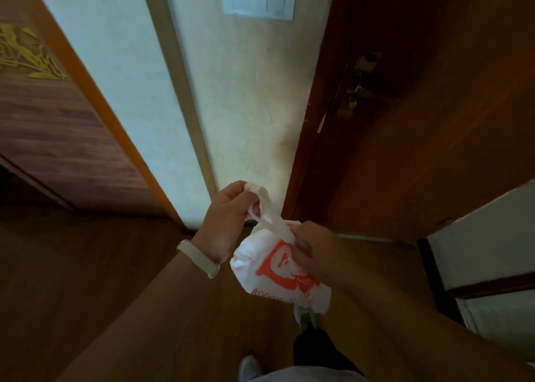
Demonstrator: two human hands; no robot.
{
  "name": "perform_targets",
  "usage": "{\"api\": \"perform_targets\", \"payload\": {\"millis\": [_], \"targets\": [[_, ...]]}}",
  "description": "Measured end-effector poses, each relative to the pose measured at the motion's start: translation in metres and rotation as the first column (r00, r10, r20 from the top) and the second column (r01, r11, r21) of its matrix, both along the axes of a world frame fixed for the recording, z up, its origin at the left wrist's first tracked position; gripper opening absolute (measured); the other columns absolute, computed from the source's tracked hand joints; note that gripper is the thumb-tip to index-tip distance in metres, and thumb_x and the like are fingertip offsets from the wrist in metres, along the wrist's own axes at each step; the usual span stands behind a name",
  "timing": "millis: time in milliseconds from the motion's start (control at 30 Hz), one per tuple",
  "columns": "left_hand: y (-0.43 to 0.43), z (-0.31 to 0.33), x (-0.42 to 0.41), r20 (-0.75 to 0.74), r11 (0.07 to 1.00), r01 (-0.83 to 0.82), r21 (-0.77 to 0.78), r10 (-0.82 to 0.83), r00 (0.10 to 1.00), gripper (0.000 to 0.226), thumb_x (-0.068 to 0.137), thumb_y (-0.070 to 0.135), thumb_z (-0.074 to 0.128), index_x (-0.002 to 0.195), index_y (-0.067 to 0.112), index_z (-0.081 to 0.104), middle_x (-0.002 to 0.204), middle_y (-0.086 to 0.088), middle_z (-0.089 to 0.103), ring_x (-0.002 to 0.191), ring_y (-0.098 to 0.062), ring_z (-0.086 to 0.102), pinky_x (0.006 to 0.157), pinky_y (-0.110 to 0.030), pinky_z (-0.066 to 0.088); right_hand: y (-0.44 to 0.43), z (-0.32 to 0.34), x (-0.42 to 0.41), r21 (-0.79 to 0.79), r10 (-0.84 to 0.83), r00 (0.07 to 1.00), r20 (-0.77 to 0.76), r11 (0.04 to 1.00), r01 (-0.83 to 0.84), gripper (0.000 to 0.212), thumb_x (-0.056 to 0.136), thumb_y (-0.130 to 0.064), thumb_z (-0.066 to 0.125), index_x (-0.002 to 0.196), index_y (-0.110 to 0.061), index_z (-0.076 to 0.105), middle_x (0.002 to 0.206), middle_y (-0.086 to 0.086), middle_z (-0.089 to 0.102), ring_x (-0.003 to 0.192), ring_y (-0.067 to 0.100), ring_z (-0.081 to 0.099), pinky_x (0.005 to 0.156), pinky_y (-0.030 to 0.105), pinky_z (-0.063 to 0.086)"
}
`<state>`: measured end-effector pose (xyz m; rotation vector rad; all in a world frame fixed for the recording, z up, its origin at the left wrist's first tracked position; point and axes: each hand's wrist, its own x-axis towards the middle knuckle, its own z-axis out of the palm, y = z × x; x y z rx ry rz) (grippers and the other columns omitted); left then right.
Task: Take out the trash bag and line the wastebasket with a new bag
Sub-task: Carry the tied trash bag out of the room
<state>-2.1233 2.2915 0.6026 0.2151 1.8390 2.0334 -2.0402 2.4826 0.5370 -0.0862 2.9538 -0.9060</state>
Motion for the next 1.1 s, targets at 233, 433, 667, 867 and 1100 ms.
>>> {"api": "perform_targets", "payload": {"millis": [233,433,667,867,1100], "targets": [[0.012,-0.036,-0.058,0.115,0.979,-0.197,-0.045,0.201,0.973,0.022,0.090,0.007,0.049,0.070,0.009,0.058,0.062,-0.004,0.055,0.061,-0.013,0.053,0.065,-0.023,0.050,0.016,-0.053,-0.078,-0.051,0.174,0.983,-0.063,0.983,-0.178,0.019,0.090,-0.046,0.046,0.095,-0.028,0.052,0.086,0.001,0.064,0.078,0.007,0.054,0.071,0.018,0.040],[0.042,-0.084,-0.115,0.140,0.929,-0.294,-0.225,0.329,0.934,0.019,0.093,0.003,0.046,0.079,-0.005,0.056,0.068,-0.012,0.049,0.065,-0.020,0.047,0.071,-0.032,0.045,0.038,-0.108,-0.145,-0.078,0.376,0.926,-0.029,0.923,-0.377,0.029,0.089,-0.043,0.050,0.103,-0.019,0.059,0.097,-0.001,0.067,0.088,0.009,0.061,0.072,0.016,0.045],[0.053,-0.162,-0.160,0.210,0.918,-0.313,-0.243,0.365,0.907,0.033,0.083,0.020,0.053,0.088,-0.013,0.055,0.072,-0.014,0.050,0.073,-0.028,0.043,0.074,-0.042,0.040,0.049,-0.185,-0.204,-0.026,0.479,0.878,0.001,0.877,-0.479,0.024,0.087,-0.031,0.064,0.102,-0.018,0.051,0.099,0.005,0.066,0.088,0.018,0.063,0.067,0.018,0.041],[0.049,-0.262,-0.189,0.177,0.947,-0.187,-0.263,0.238,0.955,0.022,0.084,0.023,0.057,0.084,0.001,0.060,0.067,-0.005,0.060,0.068,-0.021,0.053,0.073,-0.036,0.043,0.049,-0.279,-0.227,0.007,0.452,0.892,0.030,0.892,-0.452,0.025,0.088,-0.035,0.061,0.104,-0.021,0.047,0.099,0.003,0.066,0.088,0.015,0.063,0.067,0.019,0.045],[0.037,-0.397,-0.211,0.205,0.954,-0.074,-0.291,0.138,0.969,0.015,0.075,0.017,0.059,0.084,0.005,0.063,0.072,-0.002,0.066,0.073,-0.025,0.060,0.074,-0.049,0.050,0.047,-0.404,-0.249,0.030,0.403,0.913,0.056,0.914,-0.405,0.032,0.084,-0.025,0.068,0.102,-0.023,0.042,0.091,0.007,0.064,0.078,0.020,0.061,0.057,0.021,0.042]]}}
